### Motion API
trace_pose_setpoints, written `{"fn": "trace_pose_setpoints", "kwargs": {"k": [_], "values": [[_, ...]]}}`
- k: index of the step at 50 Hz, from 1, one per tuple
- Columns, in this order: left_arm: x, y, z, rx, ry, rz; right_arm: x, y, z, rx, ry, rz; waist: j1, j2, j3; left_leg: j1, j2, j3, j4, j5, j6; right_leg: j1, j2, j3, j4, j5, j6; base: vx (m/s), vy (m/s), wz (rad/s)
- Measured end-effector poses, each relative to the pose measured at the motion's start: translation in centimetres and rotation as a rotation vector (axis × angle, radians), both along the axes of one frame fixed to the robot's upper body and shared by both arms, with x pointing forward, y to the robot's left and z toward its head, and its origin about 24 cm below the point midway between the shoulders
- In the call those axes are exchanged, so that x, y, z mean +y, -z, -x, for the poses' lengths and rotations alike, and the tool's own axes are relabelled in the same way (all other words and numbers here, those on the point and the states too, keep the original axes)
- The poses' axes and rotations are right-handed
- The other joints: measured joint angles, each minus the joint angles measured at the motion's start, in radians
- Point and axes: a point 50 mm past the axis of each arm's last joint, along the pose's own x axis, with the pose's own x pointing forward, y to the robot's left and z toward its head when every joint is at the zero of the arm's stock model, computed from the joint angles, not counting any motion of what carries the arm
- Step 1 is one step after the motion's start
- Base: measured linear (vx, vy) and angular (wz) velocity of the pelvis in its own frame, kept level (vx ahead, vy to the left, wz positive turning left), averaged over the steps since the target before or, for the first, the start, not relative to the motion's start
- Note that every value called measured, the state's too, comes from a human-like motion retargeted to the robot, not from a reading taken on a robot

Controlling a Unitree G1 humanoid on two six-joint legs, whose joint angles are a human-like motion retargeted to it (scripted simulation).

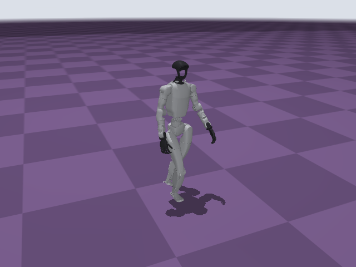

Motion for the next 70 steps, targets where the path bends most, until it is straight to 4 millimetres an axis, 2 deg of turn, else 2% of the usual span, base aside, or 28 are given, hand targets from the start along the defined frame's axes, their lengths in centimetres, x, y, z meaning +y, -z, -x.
{"fn": "trace_pose_setpoints", "kwargs": {"k": [3, 6, 9, 12, 16, 18, 20, 25, 30, 37, 40, 43, 45, 50, 53, 55, 57, 60, 63, 65, 67, 70], "values": [[-0.4, -0.2, -0.5, -0.008, 0.04, 0.007, -0.6, 0.2, 1.2, 0.042, 0.028, 0.003, 0.006, 0.016, -0.021, 0.014, 0.021, -0.002, 0.023, -0.031, -0.007, -0.002, 0.066, -0.006, -0.181, 0.046, 0.028, 0.46, -0.04, -0.01], [-0.9, 0.3, 0.1, 0.022, 0.061, 0.024, -1.0, 0.3, 2.2, 0.076, 0.044, 0.006, 0.009, 0.012, -0.042, 0.022, 0.027, 0.006, 0.095, -0.066, -0.01, 0.0, 0.08, 0.011, -0.187, 0.07, 0.028, 0.45, -0.03, 0.13], [-1.2, 1.2, 1.7, 0.091, 0.07, 0.043, -1.3, 0.4, 2.6, 0.092, 0.048, 0.01, 0.013, 0.016, -0.056, 0.015, 0.056, 0.011, 0.229, -0.101, -0.016, 0.036, 0.096, 0.021, -0.142, 0.082, 0.005, 0.47, -0.03, 0.18], [-1.2, 2.5, 4.2, 0.189, 0.073, 0.056, -1.3, 0.3, 2.3, 0.083, 0.041, 0.018, 0.022, 0.034, -0.058, -0.026, 0.121, 0.02, 0.449, -0.102, -0.041, 0.095, 0.129, 0.009, -0.116, 0.07, -0.028, 0.44, -0.04, 0.05], [-1.0, 3.7, 7.4, 0.314, 0.086, 0.052, -1.0, 0.0, 0.4, 0.028, 0.02, 0.027, 0.055, 0.092, -0.044, -0.152, 0.291, 0.037, 0.855, -0.053, -0.072, 0.181, 0.229, -0.034, -0.151, 0.054, -0.081, 0.38, -0.05, -0.15], [-0.9, 4.1, 8.8, 0.364, 0.098, 0.044, -0.8, -0.3, -0.8, -0.011, 0.004, 0.033, 0.079, 0.111, -0.039, -0.224, 0.37, 0.047, 1.019, -0.031, -0.067, 0.207, 0.269, -0.045, -0.163, 0.044, -0.101, 0.34, -0.03, -0.32], [-0.7, 4.2, 9.4, 0.393, 0.113, 0.031, -0.7, -0.8, -2.8, -0.064, -0.009, 0.043, 0.111, 0.14, -0.039, -0.318, 0.461, 0.04, 1.143, -0.049, -0.055, 0.251, 0.336, -0.058, -0.252, 0.069, -0.118, 0.34, -0.02, -0.45], [-0.9, 4.8, 11.6, 0.452, 0.108, 0.03, -0.4, -2.0, -6.1, -0.17, -0.047, 0.068, 0.17, 0.118, -0.033, -0.487, 0.512, 0.06, 1.184, -0.176, 0.001, 0.295, 0.356, -0.031, -0.272, 0.038, -0.11, 0.33, 0.01, -0.32], [-1.2, 5.1, 12.9, 0.475, 0.065, 0.052, 0.5, -3.0, -8.7, -0.255, -0.084, 0.06, 0.194, 0.077, -0.036, -0.619, 0.449, 0.073, 0.98, -0.204, 0.005, 0.33, 0.326, 0.003, -0.312, 0.007, -0.089, 0.33, 0.02, -0.22], [-1.5, 5.3, 13.6, 0.473, 0.011, 0.074, 2.0, -3.3, -9.5, -0.286, -0.132, 0.028, 0.189, 0.044, -0.064, -0.711, 0.312, 0.048, 0.613, -0.098, -0.042, 0.347, 0.27, 0.039, -0.323, -0.037, -0.066, 0.31, 0.02, -0.17], [-1.3, 5.2, 13.2, 0.452, -0.01, 0.073, 2.5, -3.0, -9.2, -0.271, -0.148, 0.019, 0.181, 0.031, -0.073, -0.7, 0.261, 0.042, 0.491, -0.047, -0.047, 0.36, 0.243, 0.055, -0.313, -0.061, -0.06, 0.3, 0.04, -0.13], [-1.3, 5.1, 12.8, 0.429, -0.027, 0.073, 2.6, -2.4, -7.9, -0.23, -0.156, 0.017, 0.18, 0.033, -0.083, -0.715, 0.245, 0.04, 0.51, -0.036, -0.043, 0.354, 0.228, 0.069, -0.253, -0.099, -0.054, 0.29, 0.06, -0.2], [-0.9, 4.9, 11.9, 0.398, -0.044, 0.067, 2.7, -2.1, -7.5, -0.207, -0.159, 0.015, 0.18, 0.023, -0.08, -0.666, 0.221, 0.044, 0.45, -0.003, -0.032, 0.387, 0.214, 0.084, -0.273, -0.098, -0.051, 0.34, 0.09, -0.28], [-0.8, 4.5, 10.7, 0.339, -0.06, 0.069, 2.1, -0.9, -4.5, -0.099, -0.16, 0.027, 0.168, 0.008, -0.091, -0.646, 0.18, 0.058, 0.51, -0.038, 0.009, 0.374, 0.147, 0.077, -0.127, -0.118, -0.014, 0.32, 0.11, -0.25], [-0.8, 4.2, 9.8, 0.303, -0.051, 0.068, 1.4, -0.4, -3.1, -0.048, -0.157, 0.037, 0.145, -0.015, -0.082, -0.588, 0.127, 0.077, 0.488, -0.063, 0.04, 0.361, 0.075, 0.085, 0.016, -0.065, 0.03, 0.33, 0.13, -0.07], [-0.7, 3.9, 8.8, 0.275, -0.036, 0.066, 0.9, -0.4, -2.9, -0.034, -0.152, 0.042, 0.126, -0.056, -0.049, -0.471, 0.044, 0.093, 0.344, -0.028, 0.065, 0.345, -0.035, 0.088, 0.159, 0.036, 0.064, 0.32, 0.13, -0.06], [-0.9, 3.8, 8.5, 0.263, -0.012, 0.059, 0.4, -0.3, -2.3, -0.022, -0.142, 0.05, 0.102, -0.062, -0.042, -0.44, 0.018, 0.1, 0.345, -0.047, 0.074, 0.293, -0.102, 0.083, 0.302, 0.098, 0.059, 0.3, 0.1, -0.09], [-0.9, 3.6, 7.8, 0.247, 0.022, 0.041, -0.3, -0.4, -2.0, -0.024, -0.118, 0.06, 0.065, -0.056, -0.031, -0.375, -0.011, 0.097, 0.307, -0.063, 0.077, 0.188, -0.17, 0.086, 0.443, 0.1, 0.019, 0.33, 0.07, -0.24], [-0.9, 3.3, 6.9, 0.235, 0.045, 0.025, -1.0, -0.6, -2.0, -0.04, -0.086, 0.071, 0.039, -0.035, -0.019, -0.263, -0.031, 0.08, 0.177, -0.039, 0.068, 0.08, -0.18, 0.082, 0.438, 0.042, -0.016, 0.37, 0.02, -0.36], [-0.9, 3.1, 6.2, 0.225, 0.052, 0.016, -1.3, -0.7, -2.0, -0.051, -0.064, 0.075, 0.03, 0.002, -0.013, -0.192, -0.015, 0.063, 0.103, -0.037, 0.062, 0.031, -0.139, 0.053, 0.359, 0.014, -0.027, 0.41, -0.02, -0.36], [-1.1, 3.2, 6.1, 0.223, 0.062, 0.015, -1.5, -0.6, -1.6, -0.046, -0.039, 0.076, 0.013, 0.01, -0.013, -0.16, -0.015, 0.056, 0.096, -0.05, 0.055, -0.013, -0.12, 0.037, 0.258, 0.007, -0.016, 0.42, -0.04, -0.29], [-1.5, 3.1, 5.6, 0.214, 0.083, 0.02, -1.9, -0.6, -1.0, -0.035, -0.005, 0.076, 0.015, 0.046, -0.019, -0.107, 0.012, 0.043, 0.044, -0.06, 0.049, -0.052, -0.036, 0.001, 0.037, 0.046, 0.014, 0.43, -0.05, -0.4]]}}
